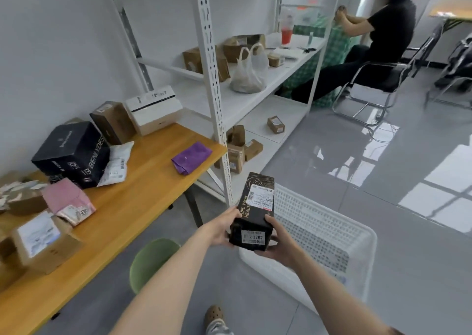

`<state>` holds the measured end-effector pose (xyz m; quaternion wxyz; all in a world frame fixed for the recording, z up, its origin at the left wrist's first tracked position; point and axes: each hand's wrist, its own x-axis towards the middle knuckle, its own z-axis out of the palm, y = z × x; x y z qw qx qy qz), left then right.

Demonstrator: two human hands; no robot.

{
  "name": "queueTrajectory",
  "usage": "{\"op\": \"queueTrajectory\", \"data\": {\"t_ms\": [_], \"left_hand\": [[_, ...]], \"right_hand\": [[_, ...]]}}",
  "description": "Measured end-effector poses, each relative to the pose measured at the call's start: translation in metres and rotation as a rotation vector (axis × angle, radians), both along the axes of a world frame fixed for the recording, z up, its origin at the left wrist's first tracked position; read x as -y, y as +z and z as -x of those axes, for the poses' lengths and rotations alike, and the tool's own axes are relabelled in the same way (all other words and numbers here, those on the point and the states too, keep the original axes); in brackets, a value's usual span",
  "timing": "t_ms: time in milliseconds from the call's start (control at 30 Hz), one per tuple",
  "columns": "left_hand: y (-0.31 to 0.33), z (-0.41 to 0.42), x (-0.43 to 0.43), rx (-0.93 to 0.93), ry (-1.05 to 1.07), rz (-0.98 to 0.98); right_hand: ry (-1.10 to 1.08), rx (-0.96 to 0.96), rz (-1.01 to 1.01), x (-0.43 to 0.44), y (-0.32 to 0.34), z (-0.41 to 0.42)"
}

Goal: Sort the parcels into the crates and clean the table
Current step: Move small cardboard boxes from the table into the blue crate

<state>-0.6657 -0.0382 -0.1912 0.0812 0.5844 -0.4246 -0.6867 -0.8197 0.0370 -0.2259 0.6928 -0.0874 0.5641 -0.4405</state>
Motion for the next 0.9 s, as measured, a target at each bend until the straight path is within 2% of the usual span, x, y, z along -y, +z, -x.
{"op": "queueTrajectory", "data": {"t_ms": [233,433,667,900], "left_hand": [[-0.025,0.005,0.109,0.002,-0.111,-0.054],[-0.065,0.035,0.151,0.036,-0.215,-0.134],[-0.119,0.108,0.178,0.036,-0.269,-0.253],[-0.182,0.149,0.203,-0.005,-0.295,-0.261]], "right_hand": [[-0.169,-0.050,-0.010,0.090,-0.016,-0.012],[-0.257,-0.008,-0.093,0.119,-0.053,0.007],[-0.268,0.007,-0.217,0.138,-0.106,0.076],[-0.211,0.004,-0.267,0.160,-0.174,0.126]]}}
